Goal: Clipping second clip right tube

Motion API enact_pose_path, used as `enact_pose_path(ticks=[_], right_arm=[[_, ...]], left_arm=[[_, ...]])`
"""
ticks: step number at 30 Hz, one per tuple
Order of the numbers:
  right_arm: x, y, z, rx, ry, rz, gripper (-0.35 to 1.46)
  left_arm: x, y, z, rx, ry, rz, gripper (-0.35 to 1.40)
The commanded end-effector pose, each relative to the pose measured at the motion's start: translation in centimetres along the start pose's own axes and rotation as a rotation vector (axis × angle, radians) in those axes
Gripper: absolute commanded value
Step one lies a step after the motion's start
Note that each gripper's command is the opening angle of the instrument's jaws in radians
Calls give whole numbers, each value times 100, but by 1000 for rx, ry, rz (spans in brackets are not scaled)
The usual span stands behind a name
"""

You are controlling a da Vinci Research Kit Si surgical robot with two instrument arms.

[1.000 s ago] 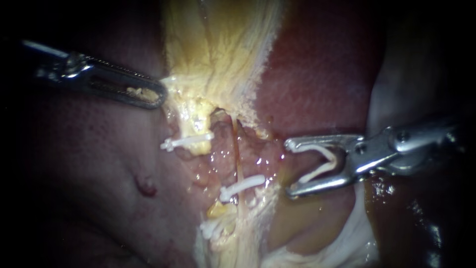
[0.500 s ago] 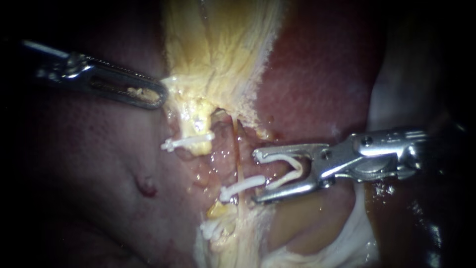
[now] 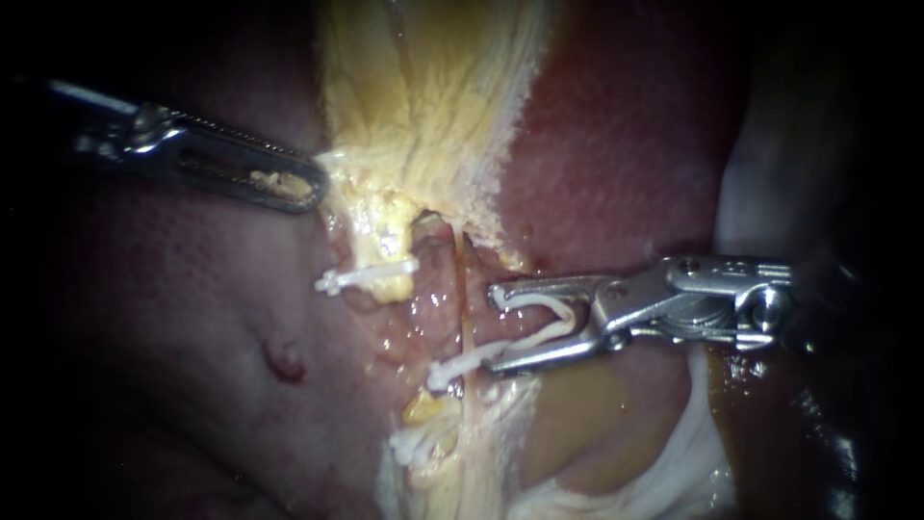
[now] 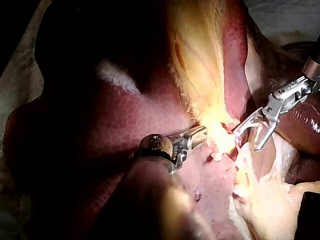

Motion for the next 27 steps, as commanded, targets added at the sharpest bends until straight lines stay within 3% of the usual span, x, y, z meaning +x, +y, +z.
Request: enact_pose_path(ticks=[1,13,23,27], right_arm=[[0,1,1,-1,0,0,49],[0,5,25,14,-6,0,50],[-1,9,53,64,-24,-4,50],[1,10,54,75,-8,-3,50]], left_arm=[[0,0,0,0,0,0,-35],[0,1,1,0,0,1,-35],[0,0,1,-1,0,0,-35],[0,0,1,-1,0,0,-35]])
